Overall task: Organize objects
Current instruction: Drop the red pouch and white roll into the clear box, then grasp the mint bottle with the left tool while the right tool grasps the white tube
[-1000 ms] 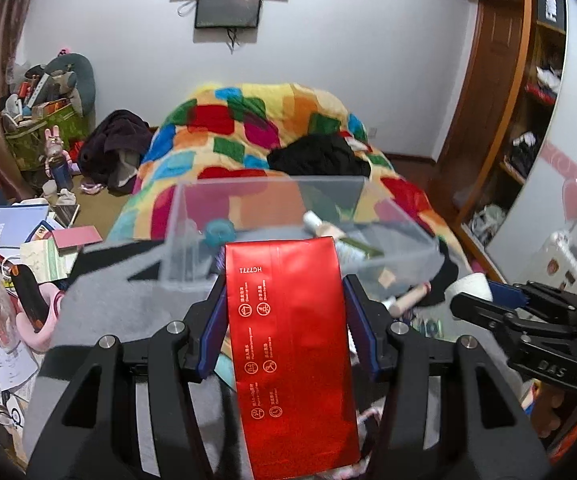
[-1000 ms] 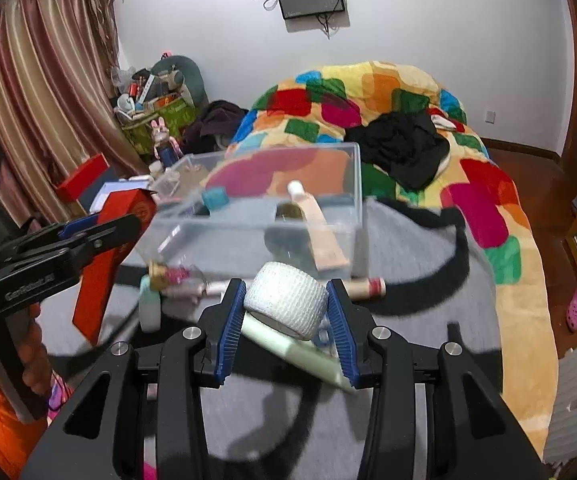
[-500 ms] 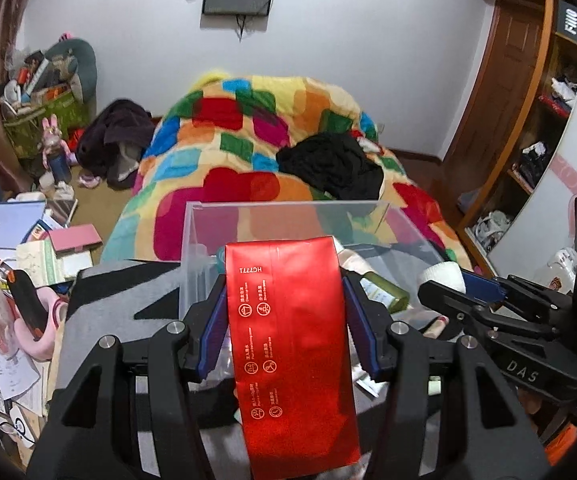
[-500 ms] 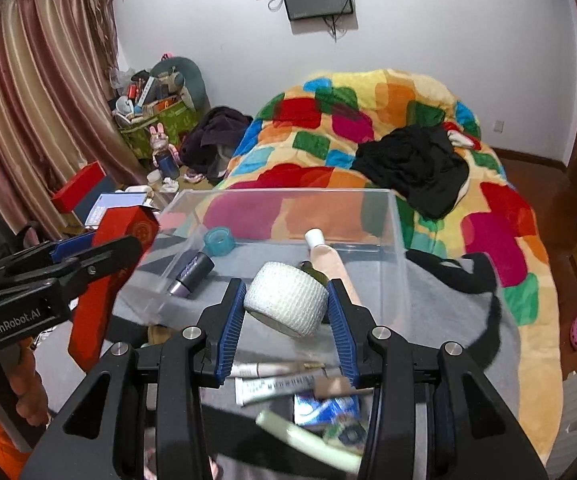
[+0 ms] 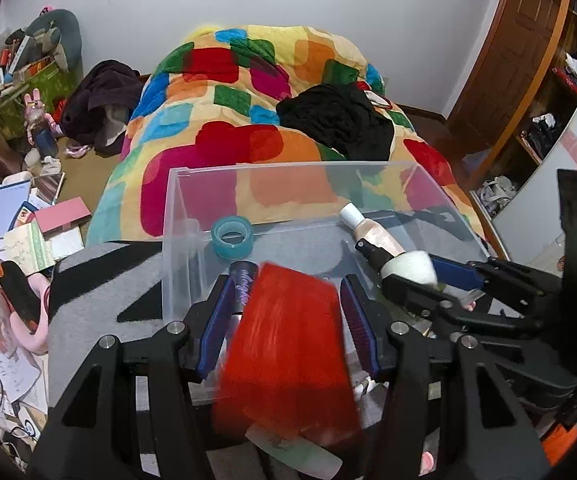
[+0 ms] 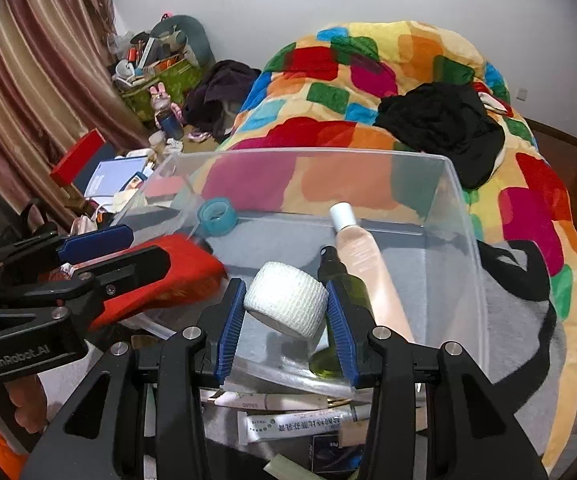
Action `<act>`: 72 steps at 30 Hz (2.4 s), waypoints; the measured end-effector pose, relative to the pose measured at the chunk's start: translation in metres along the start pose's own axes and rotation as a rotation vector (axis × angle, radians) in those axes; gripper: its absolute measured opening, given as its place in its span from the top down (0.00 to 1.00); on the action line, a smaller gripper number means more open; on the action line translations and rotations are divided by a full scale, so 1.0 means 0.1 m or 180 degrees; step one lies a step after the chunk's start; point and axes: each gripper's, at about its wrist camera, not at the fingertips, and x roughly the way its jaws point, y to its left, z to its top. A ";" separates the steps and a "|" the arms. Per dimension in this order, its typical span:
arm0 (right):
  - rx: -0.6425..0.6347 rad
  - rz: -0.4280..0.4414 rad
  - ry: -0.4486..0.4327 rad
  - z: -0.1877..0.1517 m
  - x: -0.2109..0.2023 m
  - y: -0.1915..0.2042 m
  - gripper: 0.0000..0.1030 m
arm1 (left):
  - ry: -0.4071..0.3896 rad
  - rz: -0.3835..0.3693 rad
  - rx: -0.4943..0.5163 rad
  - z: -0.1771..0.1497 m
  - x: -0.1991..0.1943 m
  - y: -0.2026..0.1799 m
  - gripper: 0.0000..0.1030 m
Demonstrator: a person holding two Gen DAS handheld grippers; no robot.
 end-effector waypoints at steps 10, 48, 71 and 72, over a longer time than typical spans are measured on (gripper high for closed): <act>-0.0016 0.0072 0.0012 -0.04 -0.10 0.00 0.54 | -0.0294 0.0015 0.0050 -0.08 -0.32 -0.05 0.45; -0.0390 -0.0373 0.0130 -1.28 -0.57 -0.34 0.46 | -0.0005 0.0391 -0.0031 -1.25 -0.02 -0.11 0.35; -0.0585 -0.0018 0.0160 -1.30 -0.53 0.05 0.74 | -0.0106 0.0409 0.0002 -1.36 -0.20 0.16 0.69; -0.0552 -0.0010 0.0183 -1.28 -0.48 0.04 0.74 | -0.0116 0.0411 -0.0029 -1.34 -0.18 0.17 0.69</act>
